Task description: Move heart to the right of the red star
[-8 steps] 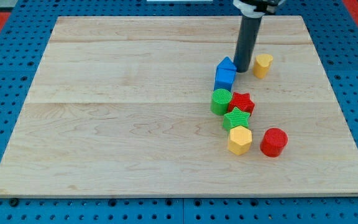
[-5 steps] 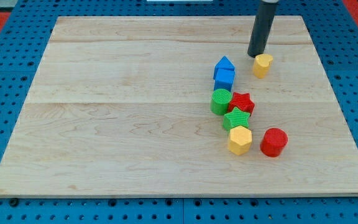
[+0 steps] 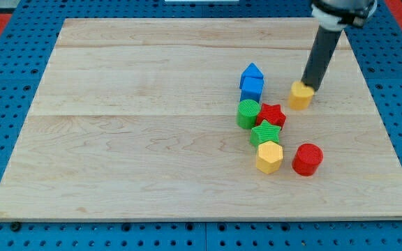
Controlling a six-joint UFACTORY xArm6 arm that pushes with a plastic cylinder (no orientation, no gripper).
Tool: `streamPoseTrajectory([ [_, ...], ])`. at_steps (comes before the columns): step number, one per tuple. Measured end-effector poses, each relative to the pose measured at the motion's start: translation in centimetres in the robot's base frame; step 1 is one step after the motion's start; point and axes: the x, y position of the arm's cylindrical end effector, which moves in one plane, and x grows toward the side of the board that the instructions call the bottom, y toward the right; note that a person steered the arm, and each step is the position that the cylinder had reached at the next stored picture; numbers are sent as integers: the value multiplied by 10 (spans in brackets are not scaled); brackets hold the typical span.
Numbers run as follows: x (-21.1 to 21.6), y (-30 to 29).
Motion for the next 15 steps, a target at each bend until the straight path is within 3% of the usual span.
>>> streamPoseTrajectory([
  [1,44,-46],
  [2,28,-38],
  [3,-49,-12],
  [4,-86,-69],
  [7,12,-133],
  [8,-33,-181],
  [9,-94,-141],
  [10,-89,-65],
  [13,-14,-136],
  [14,-53,-132],
  [15,-85,-36],
])
